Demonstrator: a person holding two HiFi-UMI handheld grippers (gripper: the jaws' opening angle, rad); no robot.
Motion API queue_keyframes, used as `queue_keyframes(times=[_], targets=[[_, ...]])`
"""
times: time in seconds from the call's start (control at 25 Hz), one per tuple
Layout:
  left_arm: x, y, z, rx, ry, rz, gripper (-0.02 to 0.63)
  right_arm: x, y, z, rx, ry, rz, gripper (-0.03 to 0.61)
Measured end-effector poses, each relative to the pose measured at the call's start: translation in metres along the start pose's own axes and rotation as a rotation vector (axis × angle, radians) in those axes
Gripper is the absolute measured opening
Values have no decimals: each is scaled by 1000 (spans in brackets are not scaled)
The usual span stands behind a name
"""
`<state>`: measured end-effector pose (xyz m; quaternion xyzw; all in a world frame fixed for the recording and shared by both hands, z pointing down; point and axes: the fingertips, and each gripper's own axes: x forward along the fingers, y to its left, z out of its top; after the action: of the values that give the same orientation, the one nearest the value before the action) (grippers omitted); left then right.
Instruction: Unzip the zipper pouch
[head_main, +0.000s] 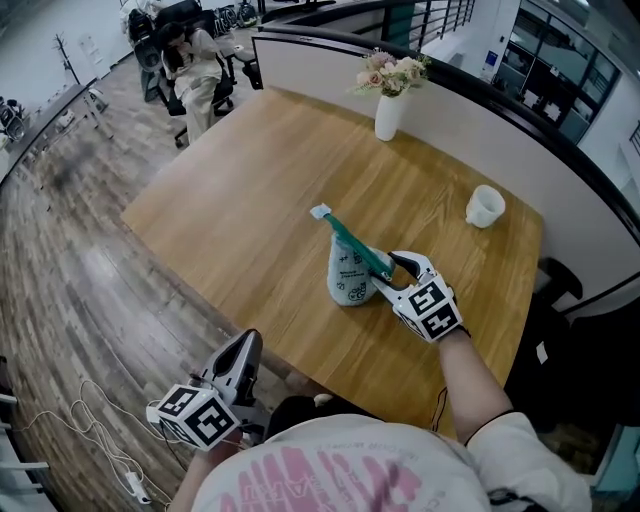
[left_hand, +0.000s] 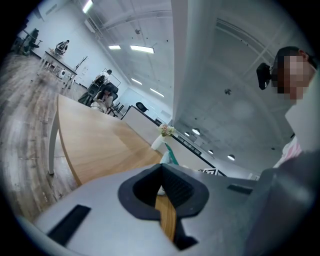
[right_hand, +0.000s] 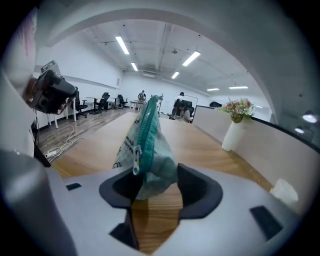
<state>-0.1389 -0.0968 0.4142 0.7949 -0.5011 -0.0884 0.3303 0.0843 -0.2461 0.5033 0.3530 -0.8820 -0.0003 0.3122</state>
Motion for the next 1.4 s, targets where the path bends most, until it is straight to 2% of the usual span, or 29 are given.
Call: queue_keyframes(times=[0.12, 0.48, 0.68, 0.88, 0.96, 1.04, 1.08, 1.16, 1.28, 1.36, 1.4], targets=[[1, 0, 0, 0, 0, -3, 0, 1, 0, 6, 46, -36, 11, 163], [11, -4, 6, 30, -5, -17, 0, -3, 25, 53, 285, -171, 125, 56], [17, -14, 11, 67, -3, -49, 0, -10, 50, 76, 277, -186, 200, 38], [24, -29, 21, 96, -10, -101, 0, -31, 58, 96, 288, -219, 209, 35], [28, -41, 28, 141, -8, -139, 2, -44, 59, 110, 312, -255, 202, 35], [31, -59, 35, 248, -2, -194, 5, -60, 61, 127, 332, -287, 193, 34], [33, -72, 41, 323, -5, -228, 28, -68, 63, 135, 340, -297, 190, 34], [36, -101, 53, 492, -30, -299, 62, -82, 66, 152, 354, -309, 191, 34], [40, -148, 71, 765, -81, -390, 78, -96, 71, 175, 363, -323, 207, 34], [40, -168, 72, 943, -56, -416, 91, -104, 77, 189, 362, -339, 222, 34], [40, -174, 70, 999, -30, -420, 98, -108, 80, 194, 363, -349, 230, 34]])
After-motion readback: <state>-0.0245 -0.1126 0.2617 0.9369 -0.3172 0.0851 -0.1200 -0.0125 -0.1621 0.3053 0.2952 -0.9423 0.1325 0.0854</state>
